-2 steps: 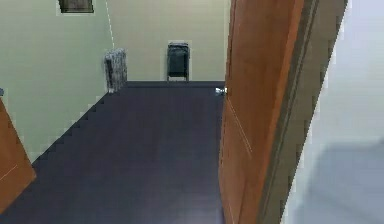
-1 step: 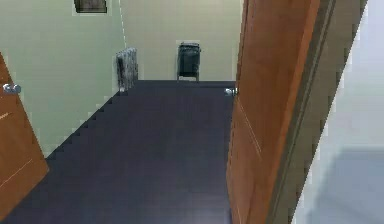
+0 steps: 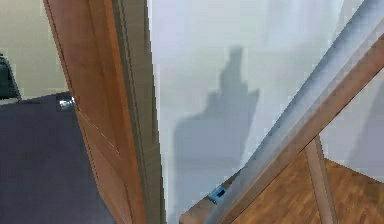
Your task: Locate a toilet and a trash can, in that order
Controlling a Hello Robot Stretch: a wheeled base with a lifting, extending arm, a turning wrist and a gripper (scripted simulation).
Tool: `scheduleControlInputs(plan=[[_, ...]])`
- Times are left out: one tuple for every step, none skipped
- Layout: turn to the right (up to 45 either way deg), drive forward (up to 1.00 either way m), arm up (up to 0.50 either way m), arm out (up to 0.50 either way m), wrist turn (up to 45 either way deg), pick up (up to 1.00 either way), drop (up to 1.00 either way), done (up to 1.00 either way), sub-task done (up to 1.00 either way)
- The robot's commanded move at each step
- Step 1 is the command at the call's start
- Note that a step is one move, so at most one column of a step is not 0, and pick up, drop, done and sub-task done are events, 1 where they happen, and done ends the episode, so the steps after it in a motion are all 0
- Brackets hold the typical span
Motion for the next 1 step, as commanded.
scheduleControlInputs(plan=[[0.0,0.10,0.00,0.00,0.0,0.00,0.00,0.00,0.00]])
